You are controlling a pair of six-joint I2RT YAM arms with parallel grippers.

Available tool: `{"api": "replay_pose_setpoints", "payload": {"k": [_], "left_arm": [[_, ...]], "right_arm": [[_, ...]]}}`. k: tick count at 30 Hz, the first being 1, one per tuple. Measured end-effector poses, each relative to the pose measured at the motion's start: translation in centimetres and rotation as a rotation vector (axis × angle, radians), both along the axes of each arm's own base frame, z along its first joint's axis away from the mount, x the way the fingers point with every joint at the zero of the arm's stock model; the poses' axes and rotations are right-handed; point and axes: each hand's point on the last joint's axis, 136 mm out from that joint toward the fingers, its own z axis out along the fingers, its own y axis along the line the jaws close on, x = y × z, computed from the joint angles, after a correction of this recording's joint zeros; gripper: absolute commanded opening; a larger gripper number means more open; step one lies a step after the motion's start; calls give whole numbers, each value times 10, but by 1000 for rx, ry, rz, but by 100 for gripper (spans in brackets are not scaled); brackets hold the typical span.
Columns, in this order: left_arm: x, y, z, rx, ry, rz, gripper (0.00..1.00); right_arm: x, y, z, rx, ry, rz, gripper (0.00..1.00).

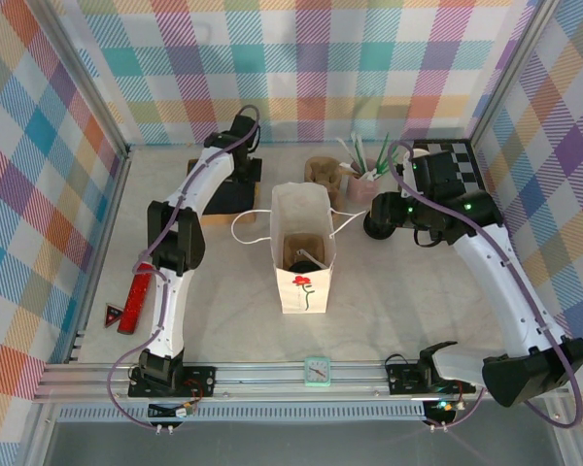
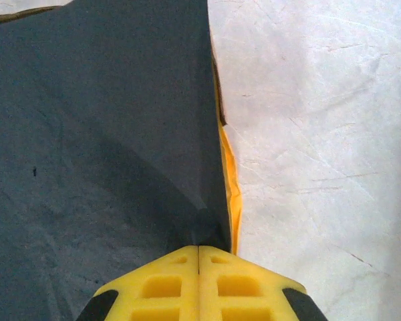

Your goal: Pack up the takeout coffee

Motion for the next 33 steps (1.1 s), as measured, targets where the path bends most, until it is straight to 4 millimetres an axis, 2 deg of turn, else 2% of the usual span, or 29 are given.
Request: {"api": "replay_pose_setpoints", "payload": {"k": [7,14,23,26,33], "left_arm": [[-7,-11,4,-65,21,-31,4],[-18,-22,9,-135,46,-61,4],[-23,-38,34,-331,47,-78,4],[-16,-29,36,-391,42,-51,4],[-1,13,35,-466,39,44,4]], "right_arm": [[-4,-1,6,9,-19,1,52],[-6,-2,3,9,-13,-1,52],[-7,-2,-1,6,-4,-1,52],[-8,-2,-2,5,-1,-1,52],[-9,-1,-2,11,1,4,52]]}}
